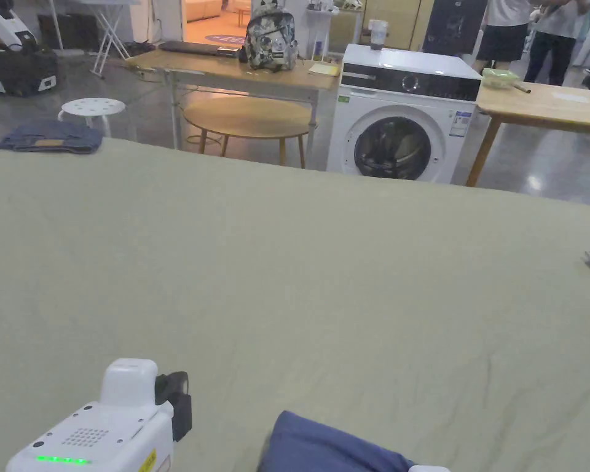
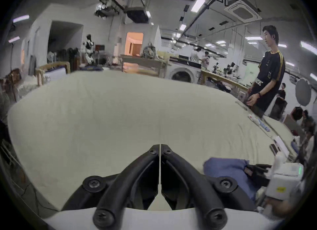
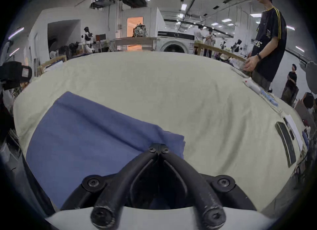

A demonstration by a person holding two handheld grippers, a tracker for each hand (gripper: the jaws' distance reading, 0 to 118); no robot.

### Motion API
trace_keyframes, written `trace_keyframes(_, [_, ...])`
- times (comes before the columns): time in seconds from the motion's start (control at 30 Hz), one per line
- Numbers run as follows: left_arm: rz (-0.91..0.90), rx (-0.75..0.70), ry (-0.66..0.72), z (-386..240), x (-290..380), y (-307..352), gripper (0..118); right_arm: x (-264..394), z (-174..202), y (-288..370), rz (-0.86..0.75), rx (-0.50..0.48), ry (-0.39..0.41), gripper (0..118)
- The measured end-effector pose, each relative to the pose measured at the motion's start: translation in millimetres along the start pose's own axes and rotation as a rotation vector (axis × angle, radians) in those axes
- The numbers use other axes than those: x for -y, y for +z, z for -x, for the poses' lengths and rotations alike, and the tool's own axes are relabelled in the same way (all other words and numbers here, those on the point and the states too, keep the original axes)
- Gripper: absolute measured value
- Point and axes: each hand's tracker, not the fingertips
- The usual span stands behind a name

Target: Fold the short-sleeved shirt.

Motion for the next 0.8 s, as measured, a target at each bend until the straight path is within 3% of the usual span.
trace_keyframes(0.17, [0.228,0.224,0.094,5,-9,-17,2,0,-7,-11,0.017,0.000,-0.019,0])
trace_keyframes(0.23, [0.309,0.343,0.150,9,-11,-28,14,1,-5,-7,0.015,-0.002,-0.019,0])
trace_keyframes(0.27, [0.347,0.406,0.199,20,-12,-38,28,1,-5,-8,0.014,-0.003,-0.019,0])
trace_keyframes(0.33, [0.452,0.526,0.291,29,-12,-55,76,0,-7,-9,0.015,-0.006,-0.024,0])
trace_keyframes(0.37, [0.501,0.565,0.321,31,-10,-63,88,1,-8,-9,0.017,-0.009,-0.030,0])
trace_keyframes(0.53, [0.640,0.652,0.324,16,4,-82,89,1,-15,-11,0.028,-0.033,-0.055,0])
trace_keyframes(0.7, [0.737,0.776,0.446,17,26,-115,89,1,-15,-9,0.029,-0.042,-0.059,0])
trace_keyframes(0.77, [0.740,0.823,0.509,15,29,-123,77,2,-14,-8,0.025,-0.042,-0.059,0])
trace_keyframes(0.8, [0.747,0.831,0.523,11,31,-121,63,2,-14,-8,0.024,-0.041,-0.059,0])
